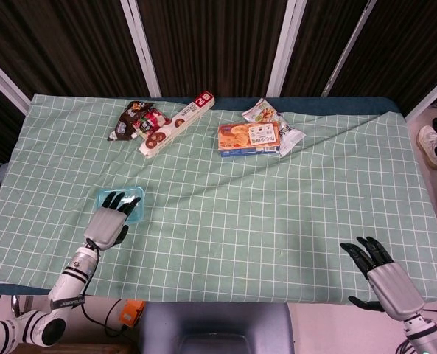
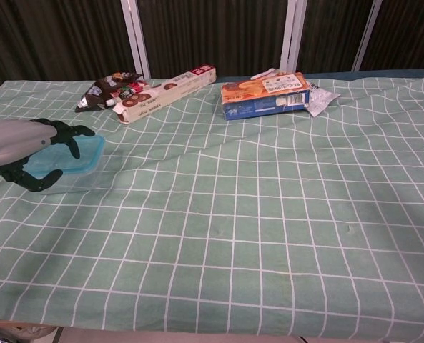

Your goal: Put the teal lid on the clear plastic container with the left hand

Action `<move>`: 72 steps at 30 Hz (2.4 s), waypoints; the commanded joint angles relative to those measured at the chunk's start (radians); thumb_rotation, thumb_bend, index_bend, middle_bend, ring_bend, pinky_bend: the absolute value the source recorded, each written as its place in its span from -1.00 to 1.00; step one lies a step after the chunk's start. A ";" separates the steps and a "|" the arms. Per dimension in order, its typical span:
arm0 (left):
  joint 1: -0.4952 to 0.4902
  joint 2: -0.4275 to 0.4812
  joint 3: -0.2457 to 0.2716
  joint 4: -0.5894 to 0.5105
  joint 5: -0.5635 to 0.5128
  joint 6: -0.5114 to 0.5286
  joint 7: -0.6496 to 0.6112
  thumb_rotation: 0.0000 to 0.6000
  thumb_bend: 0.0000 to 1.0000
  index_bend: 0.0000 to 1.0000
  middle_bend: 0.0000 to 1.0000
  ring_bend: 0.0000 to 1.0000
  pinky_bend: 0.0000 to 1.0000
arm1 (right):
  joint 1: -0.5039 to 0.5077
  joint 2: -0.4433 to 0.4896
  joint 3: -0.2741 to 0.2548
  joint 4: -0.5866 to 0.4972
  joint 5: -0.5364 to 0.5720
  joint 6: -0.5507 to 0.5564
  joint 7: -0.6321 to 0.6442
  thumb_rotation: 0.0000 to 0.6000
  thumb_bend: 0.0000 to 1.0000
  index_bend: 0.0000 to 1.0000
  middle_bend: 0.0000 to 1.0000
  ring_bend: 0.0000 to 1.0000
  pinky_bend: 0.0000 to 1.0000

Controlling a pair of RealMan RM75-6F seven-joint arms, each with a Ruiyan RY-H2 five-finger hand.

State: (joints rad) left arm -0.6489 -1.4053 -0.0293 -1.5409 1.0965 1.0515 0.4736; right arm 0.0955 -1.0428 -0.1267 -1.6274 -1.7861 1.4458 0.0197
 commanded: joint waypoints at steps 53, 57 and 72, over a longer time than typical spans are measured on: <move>0.108 0.073 0.000 0.000 0.084 0.002 -0.138 1.00 0.16 -1.00 -0.47 -0.86 -0.88 | -0.005 -0.002 -0.001 -0.001 -0.002 0.007 -0.005 1.00 -0.63 -0.69 -0.48 -1.00 -1.00; 0.109 0.062 0.001 0.015 0.079 -0.009 -0.133 1.00 0.16 -1.00 -0.46 -0.86 -0.88 | -0.006 -0.003 -0.001 0.000 -0.003 0.009 -0.006 1.00 -0.63 -0.69 -0.48 -1.00 -1.00; 0.112 0.045 0.004 0.039 0.074 -0.037 -0.122 1.00 0.16 -1.00 -0.46 -0.86 -0.88 | -0.003 -0.003 0.001 -0.003 0.003 0.002 -0.010 1.00 -0.63 -0.69 -0.48 -1.00 -1.00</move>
State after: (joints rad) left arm -0.5370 -1.3596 -0.0260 -1.5030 1.1711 1.0157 0.3509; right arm 0.0921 -1.0457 -0.1258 -1.6301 -1.7830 1.4473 0.0095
